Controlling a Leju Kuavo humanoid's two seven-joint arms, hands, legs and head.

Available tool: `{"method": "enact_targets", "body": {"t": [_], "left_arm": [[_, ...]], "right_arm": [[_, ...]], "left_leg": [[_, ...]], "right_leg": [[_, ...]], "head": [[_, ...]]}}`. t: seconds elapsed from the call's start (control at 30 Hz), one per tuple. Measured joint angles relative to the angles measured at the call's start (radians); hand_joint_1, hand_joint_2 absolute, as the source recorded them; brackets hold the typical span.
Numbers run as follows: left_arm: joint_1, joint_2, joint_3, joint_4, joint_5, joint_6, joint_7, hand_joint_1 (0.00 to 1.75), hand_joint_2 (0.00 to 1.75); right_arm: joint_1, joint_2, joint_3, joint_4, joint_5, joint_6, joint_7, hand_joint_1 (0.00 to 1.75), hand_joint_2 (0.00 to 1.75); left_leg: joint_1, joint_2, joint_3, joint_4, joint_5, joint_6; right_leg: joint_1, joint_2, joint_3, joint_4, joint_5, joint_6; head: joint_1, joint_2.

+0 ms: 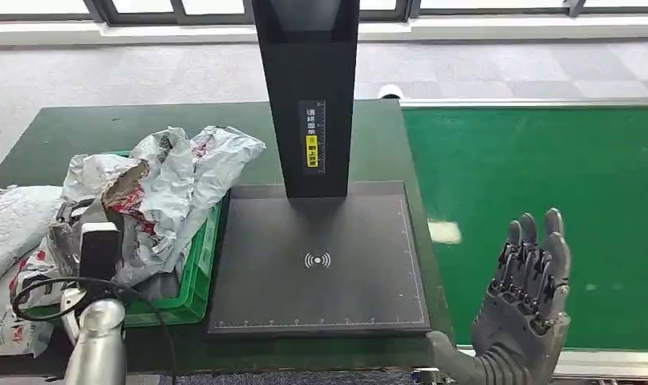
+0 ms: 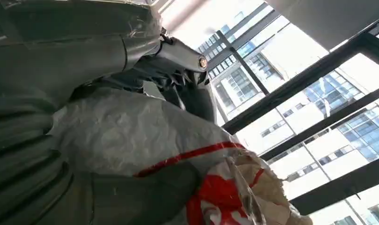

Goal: Moved the parcel from conveyor to table for the left to box.

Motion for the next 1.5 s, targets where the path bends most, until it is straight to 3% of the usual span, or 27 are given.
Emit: {"method": "enact_targets", "body": {"t": [0.13,0.47,1.17,1.3,1.33,1.5], "left_arm": [[0.030,-0.011,-0.011,-0.039,0.029,0.023,-0.014,0.00,0.00],[0.174,-0.053,-0.118,-0.314,0.231,0.094,-0.188,0.00,0.00],[0.220,-0.069,-0.157,-0.428,0.248,0.095,-0.196,0.00,0.00],[0.233,-0.069,-0.164,-0.457,0.375,0.087,-0.244,0.00,0.00],[0.241,-0.069,-0.173,-0.477,0.409,0.087,-0.247,0.00,0.00],[0.263,-0.052,-0.216,-0.559,0.493,0.058,-0.252,0.00,0.00]], "right_arm": [[0.000,0.000,0.000,0.000,-0.002,-0.006,0.000,0.00,1.75],[0.005,0.000,0.000,0.000,-0.019,-0.048,0.000,0.00,1.75],[0.005,0.000,0.000,0.000,-0.021,-0.049,0.000,0.00,1.75],[0.005,0.000,0.000,0.000,-0.047,-0.047,0.000,0.00,1.75],[0.005,0.000,0.000,0.000,-0.055,-0.047,0.000,0.00,0.00],[-0.001,-0.006,0.005,0.000,-0.098,-0.100,0.000,0.00,0.00]], "left_leg": [[0.000,0.000,0.000,0.000,0.000,0.000],[0.000,0.000,-0.001,0.000,-0.001,0.001],[0.000,0.000,0.000,0.000,-0.001,0.001],[0.000,0.000,0.000,0.000,-0.001,0.001],[0.000,0.000,0.000,0.000,-0.001,0.001],[0.000,0.000,0.000,0.000,-0.001,0.001]], "right_leg": [[0.000,0.000,0.000,0.000,0.000,0.000],[0.000,0.000,0.000,0.000,-0.001,0.001],[0.000,0.000,0.001,0.000,-0.001,0.001],[0.000,0.000,0.001,0.000,-0.001,0.001],[0.000,0.000,0.001,0.000,-0.001,0.001],[0.000,-0.001,0.001,0.000,-0.001,0.001]], "head": [[0.000,0.000],[0.000,0.000],[0.000,0.000],[0.000,0.000],[0.000,0.000],[0.000,0.000]]}}
